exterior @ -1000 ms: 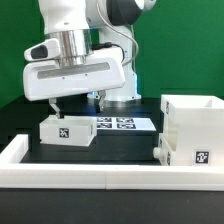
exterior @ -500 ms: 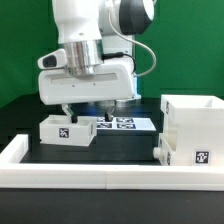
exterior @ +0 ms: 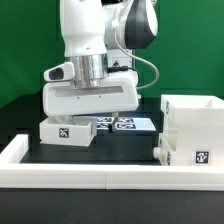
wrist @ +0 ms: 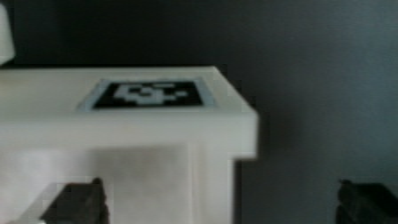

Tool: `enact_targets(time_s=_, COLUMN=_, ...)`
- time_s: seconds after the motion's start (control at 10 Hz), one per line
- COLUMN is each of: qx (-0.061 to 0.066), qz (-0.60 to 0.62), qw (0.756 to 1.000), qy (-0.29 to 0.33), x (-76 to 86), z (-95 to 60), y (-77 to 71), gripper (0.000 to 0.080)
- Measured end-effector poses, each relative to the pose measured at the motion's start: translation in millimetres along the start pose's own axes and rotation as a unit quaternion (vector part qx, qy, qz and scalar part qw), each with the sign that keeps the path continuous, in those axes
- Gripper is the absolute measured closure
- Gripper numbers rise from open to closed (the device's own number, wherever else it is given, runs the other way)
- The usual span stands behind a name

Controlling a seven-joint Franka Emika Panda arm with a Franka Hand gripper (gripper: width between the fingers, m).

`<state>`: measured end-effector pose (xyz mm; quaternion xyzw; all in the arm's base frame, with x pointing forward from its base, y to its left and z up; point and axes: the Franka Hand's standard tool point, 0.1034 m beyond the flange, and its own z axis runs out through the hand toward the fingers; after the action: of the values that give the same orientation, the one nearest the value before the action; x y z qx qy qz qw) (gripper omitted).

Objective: Assemble drawer

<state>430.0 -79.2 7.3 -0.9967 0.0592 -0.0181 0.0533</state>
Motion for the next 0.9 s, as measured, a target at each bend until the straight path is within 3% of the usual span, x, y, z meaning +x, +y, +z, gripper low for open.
enact_targets(time_s=0.3, qx=0.001, qz=-0.01, qw=1.0, qy=-0.002, x=-1.7, z=1.9, y=1.9, gripper=0.017)
enact_targets(time_s=0.4, qx=0.001, qz=-0.011, qw=1.0, qy=-0.002, x=-1.7, z=2.0, y=1.9, gripper=0.0305)
enact_targets(time_s=0.5, qx=0.001, qz=-0.011, qw=1.0, qy=-0.002, x=-1.7, z=2.0, y=1.8, gripper=0.0305)
enact_targets(time_s=0.7, qx=0.001, qz=-0.012, qw=1.0, qy=-0.002, x=-1.7, z=2.0, y=1.6, gripper=0.066)
enact_targets(time_s=0.8, qx=0.001, qz=-0.012, qw=1.0, qy=-0.002, x=-1.7, z=2.1, y=1.1, gripper=0.066)
enact_targets(time_s=0.9, qx=0.0, qz=-0.012, qw=1.0, qy=-0.001, x=-0.6, z=1.2, y=1.1, gripper=0.0755)
